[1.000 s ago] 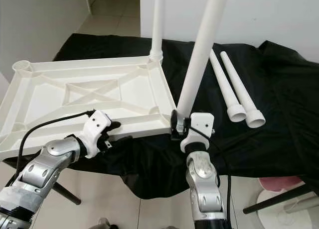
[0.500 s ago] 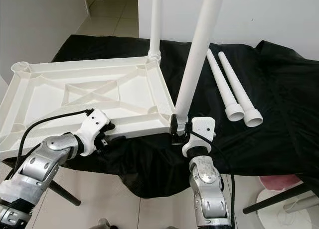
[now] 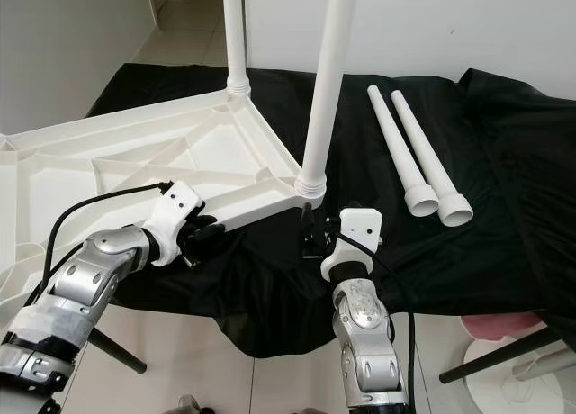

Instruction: Building children table

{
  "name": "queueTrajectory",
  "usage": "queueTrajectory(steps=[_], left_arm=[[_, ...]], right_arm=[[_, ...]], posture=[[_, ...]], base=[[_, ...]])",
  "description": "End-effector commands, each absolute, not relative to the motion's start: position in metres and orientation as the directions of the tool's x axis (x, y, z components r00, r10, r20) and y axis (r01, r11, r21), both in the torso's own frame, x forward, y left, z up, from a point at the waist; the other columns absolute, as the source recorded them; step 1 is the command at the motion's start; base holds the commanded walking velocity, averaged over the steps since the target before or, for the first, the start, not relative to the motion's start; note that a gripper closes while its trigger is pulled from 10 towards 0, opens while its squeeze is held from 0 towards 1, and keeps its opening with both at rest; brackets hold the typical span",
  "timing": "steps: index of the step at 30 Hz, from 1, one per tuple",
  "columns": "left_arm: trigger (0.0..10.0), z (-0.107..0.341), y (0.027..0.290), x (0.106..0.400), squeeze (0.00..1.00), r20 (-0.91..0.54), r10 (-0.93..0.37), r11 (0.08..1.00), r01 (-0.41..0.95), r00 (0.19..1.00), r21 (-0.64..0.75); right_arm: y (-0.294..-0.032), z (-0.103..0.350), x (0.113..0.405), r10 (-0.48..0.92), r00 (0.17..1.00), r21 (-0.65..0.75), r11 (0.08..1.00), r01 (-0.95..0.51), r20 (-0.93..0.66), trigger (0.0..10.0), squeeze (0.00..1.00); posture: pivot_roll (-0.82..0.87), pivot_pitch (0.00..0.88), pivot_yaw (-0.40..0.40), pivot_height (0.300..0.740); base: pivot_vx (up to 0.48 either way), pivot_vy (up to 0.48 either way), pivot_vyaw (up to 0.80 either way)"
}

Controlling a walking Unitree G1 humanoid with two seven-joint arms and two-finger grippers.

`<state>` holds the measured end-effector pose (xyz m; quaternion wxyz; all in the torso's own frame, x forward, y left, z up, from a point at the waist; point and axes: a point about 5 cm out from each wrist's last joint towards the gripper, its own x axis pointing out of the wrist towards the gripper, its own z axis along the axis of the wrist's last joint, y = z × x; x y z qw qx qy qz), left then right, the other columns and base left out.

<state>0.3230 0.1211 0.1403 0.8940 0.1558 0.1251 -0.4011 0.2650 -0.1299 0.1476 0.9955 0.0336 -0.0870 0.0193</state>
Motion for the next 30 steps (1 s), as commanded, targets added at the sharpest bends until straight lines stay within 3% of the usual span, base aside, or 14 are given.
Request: queueTrajectory(steps=[1, 5, 8, 9, 12, 13, 22, 24, 26, 28, 30], left_arm=[[10.0, 0.150, 0.111, 0.327, 0.00, -0.250, -0.631, 0.683, 0.679, 0.734, 0.269], [10.0, 0.155, 0.094, 0.313, 0.00, -0.192, -0.737, 0.614, 0.760, 0.648, 0.211], [10.0, 0.156, 0.093, 0.311, 0.00, -0.176, -0.748, 0.613, 0.768, 0.640, 0.189], [10.0, 0.157, 0.091, 0.306, 1.00, -0.165, -0.770, 0.594, 0.786, 0.617, 0.169], [10.0, 0.157, 0.088, 0.295, 1.00, -0.186, -0.807, 0.529, 0.826, 0.560, 0.195], [10.0, 0.156, 0.087, 0.289, 0.00, -0.201, -0.822, 0.497, 0.843, 0.534, 0.205], [10.0, 0.165, 0.083, 0.264, 0.00, -0.127, -0.868, 0.452, 0.869, 0.481, 0.202], [10.0, 0.167, 0.094, 0.241, 0.00, -0.145, -0.918, 0.358, 0.928, 0.370, 0.101], [10.0, 0.167, 0.094, 0.241, 0.00, -0.145, -0.918, 0.358, 0.928, 0.370, 0.101], [10.0, 0.162, 0.106, 0.228, 0.00, -0.213, -0.932, 0.287, 0.956, 0.294, 0.063], [10.0, 0.162, 0.106, 0.228, 0.00, -0.213, -0.932, 0.287, 0.956, 0.294, 0.063]], right_arm=[[-0.131, 0.147, 0.267, 0.019, 0.985, 0.069, 0.997, -0.031, 0.171, 10.0, 0.00], [-0.133, 0.147, 0.268, 0.011, 0.986, 0.066, 0.998, -0.022, 0.169, 10.0, 0.00], [-0.134, 0.147, 0.268, 0.010, 0.986, 0.066, 0.998, -0.022, 0.169, 10.0, 0.00], [-0.134, 0.147, 0.269, 0.010, 0.986, 0.064, 0.998, -0.021, 0.168, 10.0, 0.00], [-0.132, 0.147, 0.271, 0.012, 0.986, 0.064, 0.998, -0.023, 0.168, 10.0, 0.00], [-0.131, 0.147, 0.272, 0.012, 0.986, 0.065, 0.998, -0.023, 0.169, 10.0, 0.00], [-0.129, 0.146, 0.280, 0.029, 0.986, 0.061, 0.997, -0.039, 0.164, 10.0, 0.00], [-0.129, 0.148, 0.284, 0.032, 0.985, 0.060, 0.997, -0.042, 0.167, 10.0, 0.00], [-0.129, 0.148, 0.284, 0.032, 0.985, 0.060, 0.997, -0.042, 0.167, 10.0, 0.00], [-0.129, 0.148, 0.287, 0.033, 0.985, 0.060, 0.997, -0.044, 0.169, 10.0, 0.00], [-0.129, 0.148, 0.287, 0.033, 0.985, 0.060, 0.997, -0.044, 0.169, 10.0, 0.00]], posture=[[-0.04, 0.050, 0.008, 0.740], [-0.04, 0.056, 0.008, 0.740], [-0.04, 0.056, 0.008, 0.740], [-0.03, 0.063, 0.008, 0.740], [-0.03, 0.070, 0.010, 0.740], [-0.03, 0.071, 0.008, 0.740], [-0.02, 0.074, 0.000, 0.740], [-0.01, 0.074, -0.001, 0.740], [-0.01, 0.074, -0.001, 0.740], [-0.01, 0.074, -0.001, 0.740], [-0.01, 0.074, -0.001, 0.740]], base=[[0.000, 0.000, 0.00], [0.000, 0.000, 0.00], [0.000, 0.000, 0.00], [0.000, 0.000, 0.00], [0.000, 0.000, 0.00], [0.000, 0.000, 0.00], [0.000, 0.000, 0.00], [0.000, 0.000, 0.00], [0.000, 0.000, 0.00], [0.000, 0.000, 0.00], [0.000, 0.000, 0.00]])
